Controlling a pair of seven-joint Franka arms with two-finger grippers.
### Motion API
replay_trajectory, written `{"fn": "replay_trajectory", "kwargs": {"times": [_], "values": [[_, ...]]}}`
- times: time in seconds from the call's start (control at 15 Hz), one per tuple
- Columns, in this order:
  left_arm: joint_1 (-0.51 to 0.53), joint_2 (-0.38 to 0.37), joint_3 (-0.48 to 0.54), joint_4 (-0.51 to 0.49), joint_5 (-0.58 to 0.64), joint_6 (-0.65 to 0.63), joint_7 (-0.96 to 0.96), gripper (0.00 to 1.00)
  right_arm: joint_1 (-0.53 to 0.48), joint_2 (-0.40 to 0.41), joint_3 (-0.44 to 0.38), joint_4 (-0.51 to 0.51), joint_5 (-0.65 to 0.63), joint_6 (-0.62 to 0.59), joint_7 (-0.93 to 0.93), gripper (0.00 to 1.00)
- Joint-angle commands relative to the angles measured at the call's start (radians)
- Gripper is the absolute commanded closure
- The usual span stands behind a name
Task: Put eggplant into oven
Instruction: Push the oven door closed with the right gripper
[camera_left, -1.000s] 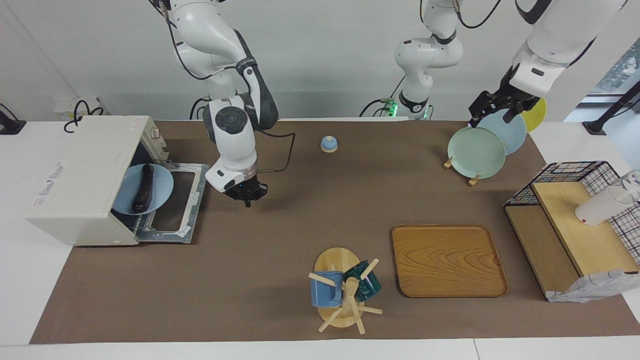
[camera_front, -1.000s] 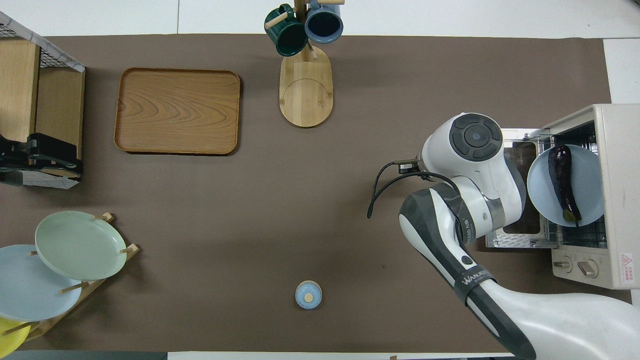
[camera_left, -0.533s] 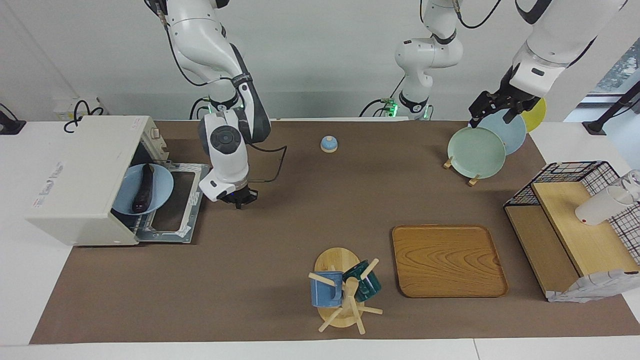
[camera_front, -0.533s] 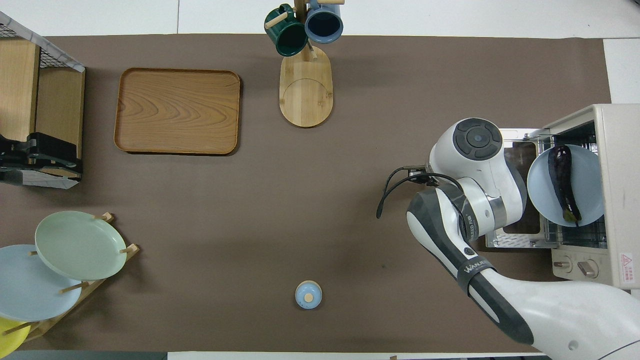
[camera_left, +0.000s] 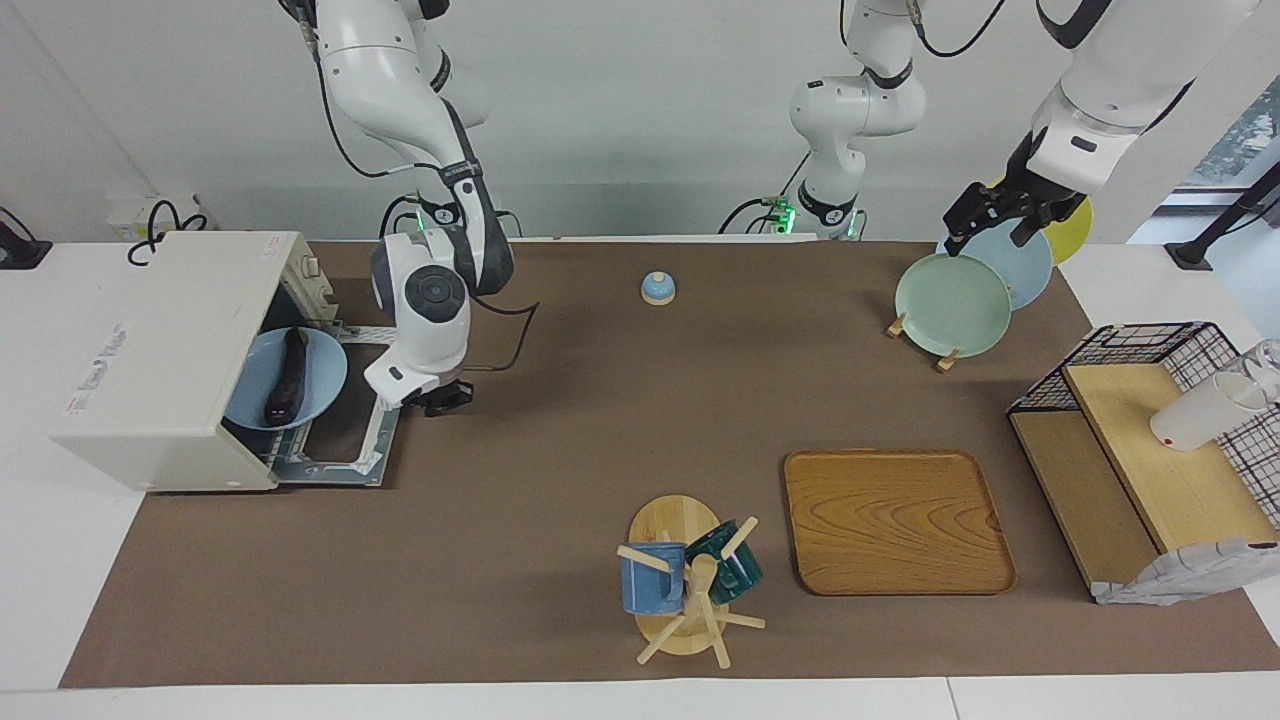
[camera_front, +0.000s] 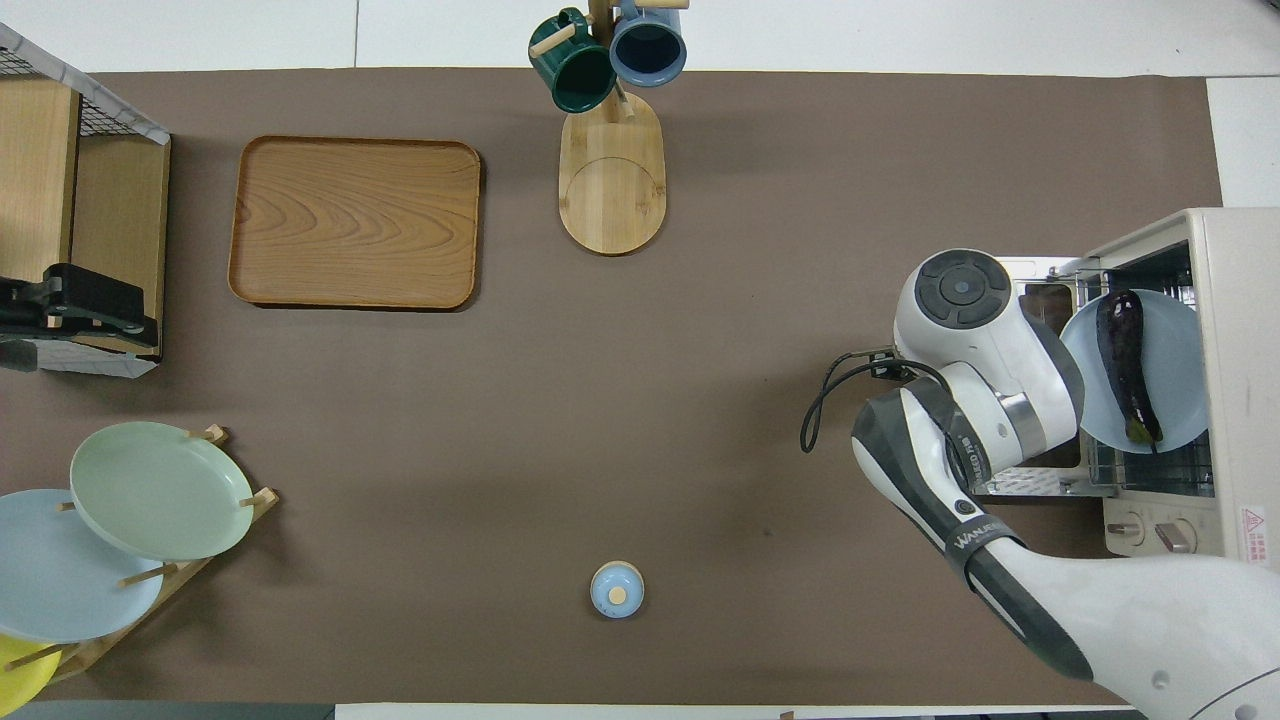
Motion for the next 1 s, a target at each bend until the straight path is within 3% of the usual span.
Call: {"fn": "replay_trajectory", "kwargs": {"times": [0.0,0.47,0.93], "values": [[0.011,-0.027,-0.002,-0.031,-0.009,0.017,0.006,0.0,-0.023,-0.019,0.009,-0.027,-0.076,-0.015,0.007,1.0],[0.009,-0.026,-0.002,-0.031,-0.009,0.017,0.006,0.0,-0.073,-0.047,0.007,-0.004,-0.146,-0.066,-0.1,1.0],[0.009,-0.027,-0.002,-0.031,-0.011,0.017,0.006,0.0,-0.182,-0.097,0.007,0.216,-0.121,-0.301,-0.407,1.0]]}}
